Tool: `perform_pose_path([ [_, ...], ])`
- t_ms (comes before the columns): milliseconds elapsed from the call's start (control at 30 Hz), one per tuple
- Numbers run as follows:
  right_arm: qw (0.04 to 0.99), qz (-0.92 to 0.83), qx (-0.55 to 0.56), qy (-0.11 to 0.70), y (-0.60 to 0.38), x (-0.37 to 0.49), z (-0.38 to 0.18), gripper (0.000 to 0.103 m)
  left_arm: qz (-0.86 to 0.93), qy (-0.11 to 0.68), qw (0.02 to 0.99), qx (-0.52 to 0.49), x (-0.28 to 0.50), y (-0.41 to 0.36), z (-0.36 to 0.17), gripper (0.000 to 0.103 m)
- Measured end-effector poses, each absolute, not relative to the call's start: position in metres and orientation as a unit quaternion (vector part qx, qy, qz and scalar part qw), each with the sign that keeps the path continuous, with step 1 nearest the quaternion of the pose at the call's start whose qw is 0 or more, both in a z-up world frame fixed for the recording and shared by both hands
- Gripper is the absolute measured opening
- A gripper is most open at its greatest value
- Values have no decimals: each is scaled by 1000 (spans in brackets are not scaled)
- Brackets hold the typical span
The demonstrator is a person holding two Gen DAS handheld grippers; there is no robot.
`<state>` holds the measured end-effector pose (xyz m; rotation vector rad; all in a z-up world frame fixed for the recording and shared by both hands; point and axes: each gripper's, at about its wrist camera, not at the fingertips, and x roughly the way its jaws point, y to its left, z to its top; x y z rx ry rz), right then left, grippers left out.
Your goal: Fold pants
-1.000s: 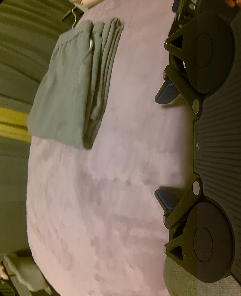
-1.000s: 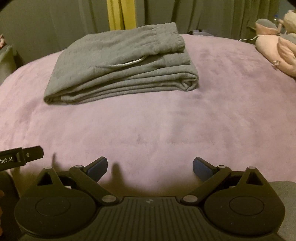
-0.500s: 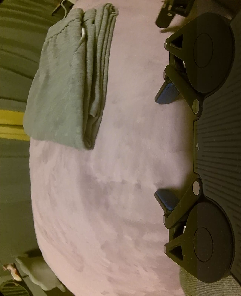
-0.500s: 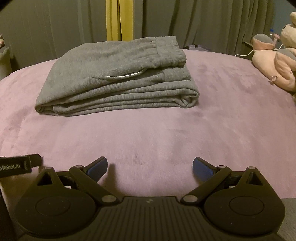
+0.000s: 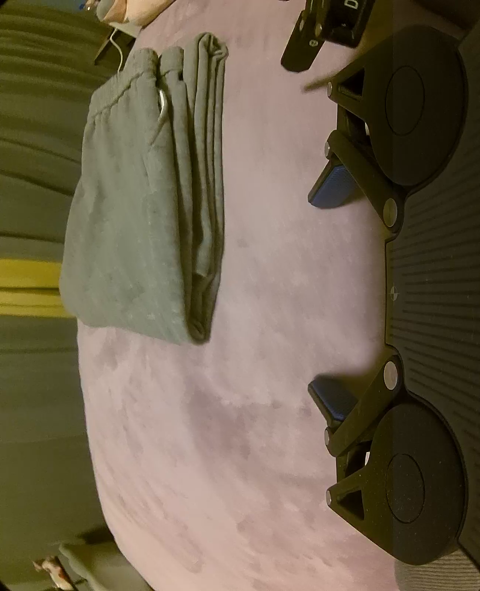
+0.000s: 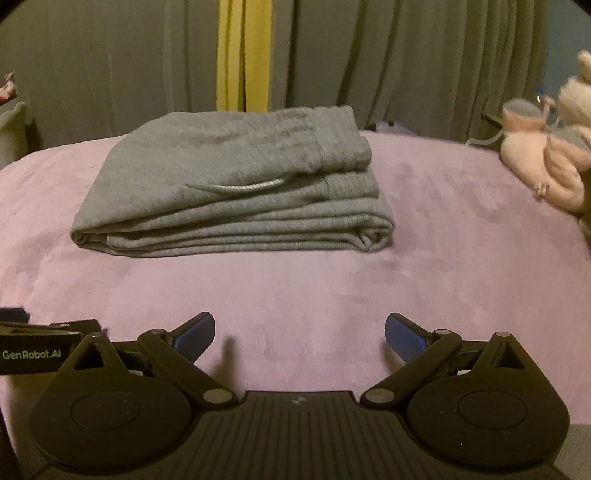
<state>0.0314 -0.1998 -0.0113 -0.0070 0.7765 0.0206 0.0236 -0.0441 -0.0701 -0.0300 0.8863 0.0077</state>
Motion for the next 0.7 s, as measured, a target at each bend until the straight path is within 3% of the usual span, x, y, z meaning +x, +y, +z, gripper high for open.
perform_pose_path([
  [700, 940, 19, -24, 339, -195, 30, -3, 99, -20, 404, 914, -17, 23, -45, -66, 102],
])
